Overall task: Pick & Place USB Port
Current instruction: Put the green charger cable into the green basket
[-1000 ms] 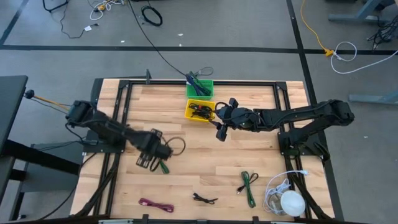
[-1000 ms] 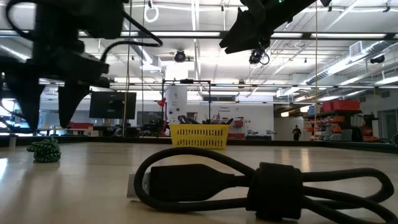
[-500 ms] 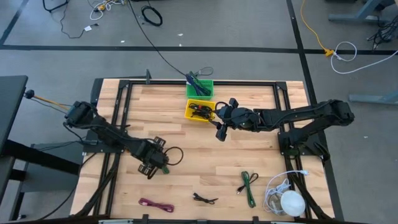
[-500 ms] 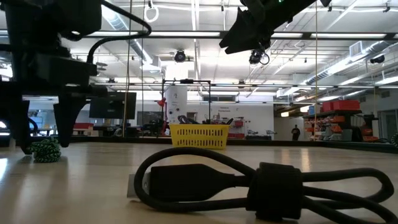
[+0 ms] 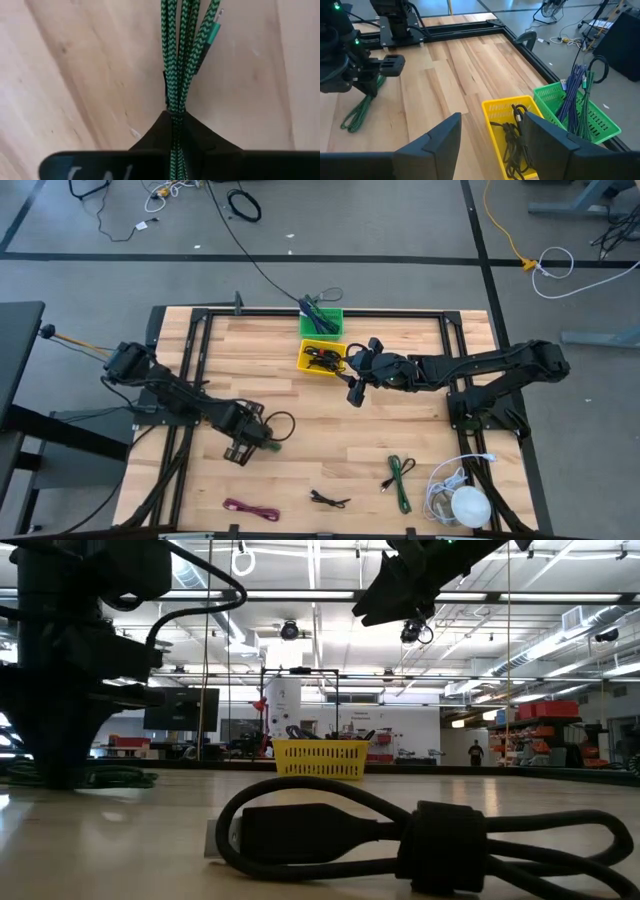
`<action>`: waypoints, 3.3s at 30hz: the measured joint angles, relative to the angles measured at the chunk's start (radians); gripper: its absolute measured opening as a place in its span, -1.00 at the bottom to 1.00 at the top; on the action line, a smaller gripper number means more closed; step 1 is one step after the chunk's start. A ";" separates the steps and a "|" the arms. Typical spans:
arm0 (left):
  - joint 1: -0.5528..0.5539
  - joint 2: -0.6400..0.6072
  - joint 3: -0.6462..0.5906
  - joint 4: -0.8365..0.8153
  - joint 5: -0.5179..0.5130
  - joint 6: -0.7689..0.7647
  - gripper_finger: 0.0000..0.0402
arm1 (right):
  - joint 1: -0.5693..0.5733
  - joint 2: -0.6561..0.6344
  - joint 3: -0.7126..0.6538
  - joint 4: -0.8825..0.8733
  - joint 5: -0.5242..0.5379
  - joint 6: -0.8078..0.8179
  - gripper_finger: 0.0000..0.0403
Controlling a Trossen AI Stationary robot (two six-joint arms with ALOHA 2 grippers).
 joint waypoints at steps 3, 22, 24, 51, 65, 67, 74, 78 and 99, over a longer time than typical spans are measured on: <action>0.001 0.005 0.020 0.028 -0.076 -0.021 -0.91 | 0.000 0.000 0.000 -0.001 -0.013 -0.001 0.07; 0.198 -0.180 0.172 0.559 -0.500 0.209 -0.91 | 0.018 0.000 0.000 0.043 -0.115 -0.068 0.07; 0.230 -0.189 0.163 0.660 -0.451 0.245 -0.91 | 0.021 0.000 0.000 0.081 -0.115 -0.079 0.07; 0.383 -0.112 0.161 0.973 -0.249 0.272 -0.63 | 0.013 0.000 0.000 0.323 -0.047 -0.233 -0.90; 0.378 -0.114 0.162 0.867 -0.518 0.399 -0.52 | -0.134 0.001 0.014 0.254 -0.052 -0.237 -0.91; 0.380 -0.114 0.162 0.824 -0.555 0.390 -0.53 | -0.172 0.001 0.030 0.244 -0.055 -0.251 -0.91; 0.374 -0.114 0.162 0.711 -0.475 0.275 -0.56 | -0.330 0.001 0.062 0.147 -0.105 -0.259 -0.91; 0.375 -0.114 0.162 0.713 -0.406 0.242 -0.56 | -0.401 0.023 0.064 0.135 -0.131 -0.256 -0.91; 0.375 -0.114 0.162 0.671 -0.342 0.215 -0.56 | -0.471 0.446 0.334 0.005 -0.134 -0.344 -0.91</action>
